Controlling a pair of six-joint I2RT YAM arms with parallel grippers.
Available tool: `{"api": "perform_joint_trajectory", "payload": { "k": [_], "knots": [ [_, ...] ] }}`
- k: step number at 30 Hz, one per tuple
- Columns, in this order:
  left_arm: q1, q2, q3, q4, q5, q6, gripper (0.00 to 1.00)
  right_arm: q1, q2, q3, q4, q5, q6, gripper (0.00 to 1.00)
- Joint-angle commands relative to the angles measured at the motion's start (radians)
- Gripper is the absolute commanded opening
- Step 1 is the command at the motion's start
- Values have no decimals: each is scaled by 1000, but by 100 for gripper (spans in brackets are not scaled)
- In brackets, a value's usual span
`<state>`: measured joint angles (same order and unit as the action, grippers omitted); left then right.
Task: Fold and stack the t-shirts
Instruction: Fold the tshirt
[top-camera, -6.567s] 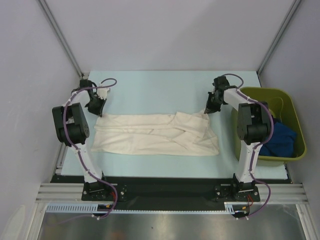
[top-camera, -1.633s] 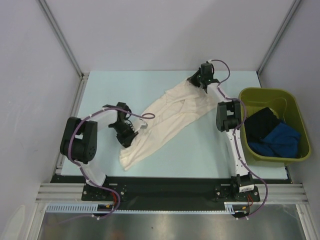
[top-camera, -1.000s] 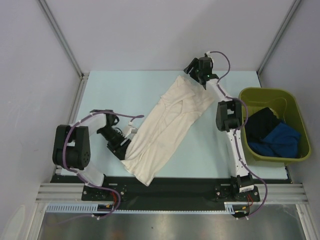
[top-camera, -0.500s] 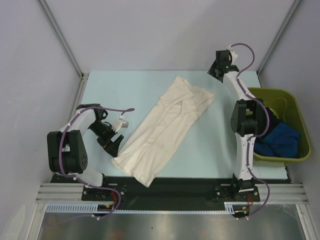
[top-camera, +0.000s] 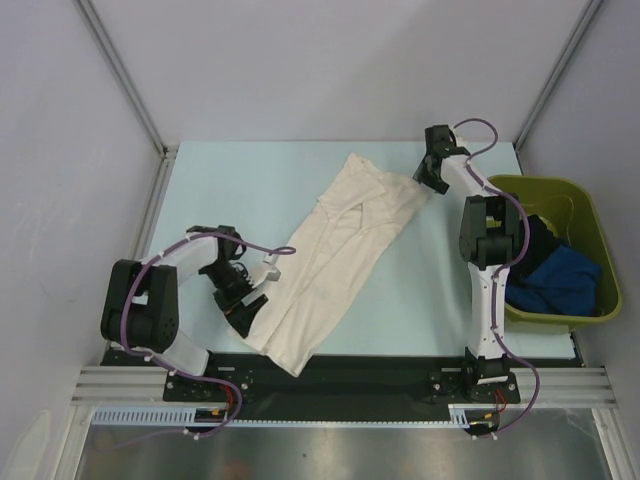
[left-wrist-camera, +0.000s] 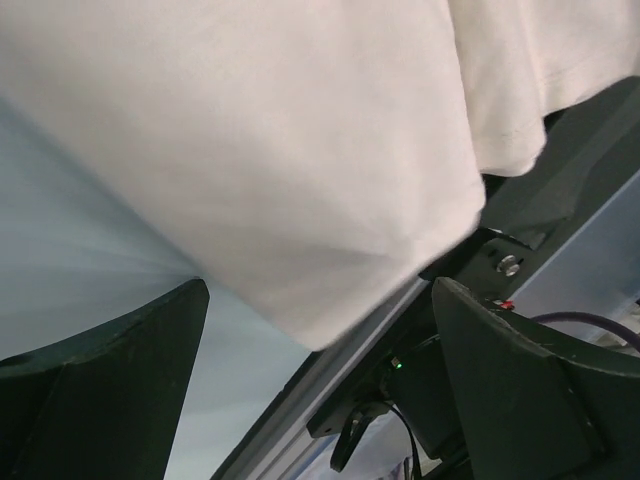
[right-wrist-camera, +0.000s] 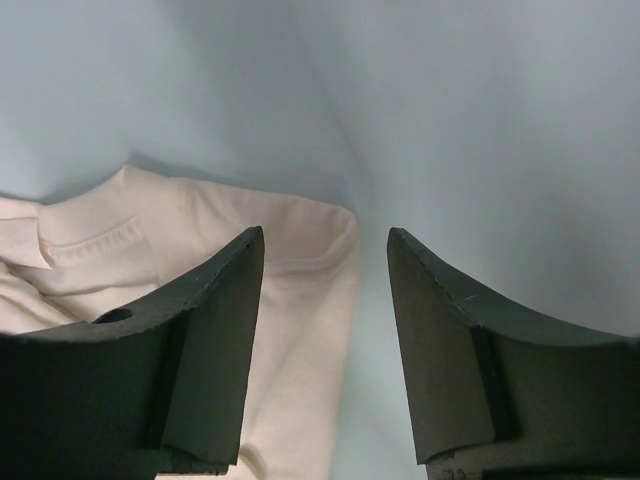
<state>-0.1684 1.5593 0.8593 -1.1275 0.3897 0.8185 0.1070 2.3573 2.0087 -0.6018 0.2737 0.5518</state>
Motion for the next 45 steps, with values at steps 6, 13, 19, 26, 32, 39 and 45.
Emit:
{"api": "perform_joint_trajectory", "payload": {
  "k": [6,13,19,26,32,39,45],
  "knots": [
    [-20,-24,1,127,-83,-88,100,-3,-4,-68,74,-60,30,40],
    [-40,-24,21,133,-46,-130,100,-3,105,69,71,-105,57,10],
    [-39,-39,110,150,26,-200,100,-10,262,292,63,-122,86,0],
    [-45,2,214,147,175,-214,100,-10,399,505,253,-200,177,0],
    [-97,39,205,205,127,-220,100,-1,416,602,332,-191,169,40],
    [-137,77,60,264,97,-173,88,-9,192,461,297,-122,25,65],
    [-206,153,46,330,145,-196,45,22,-36,282,257,-139,-42,65]
  ]
}}
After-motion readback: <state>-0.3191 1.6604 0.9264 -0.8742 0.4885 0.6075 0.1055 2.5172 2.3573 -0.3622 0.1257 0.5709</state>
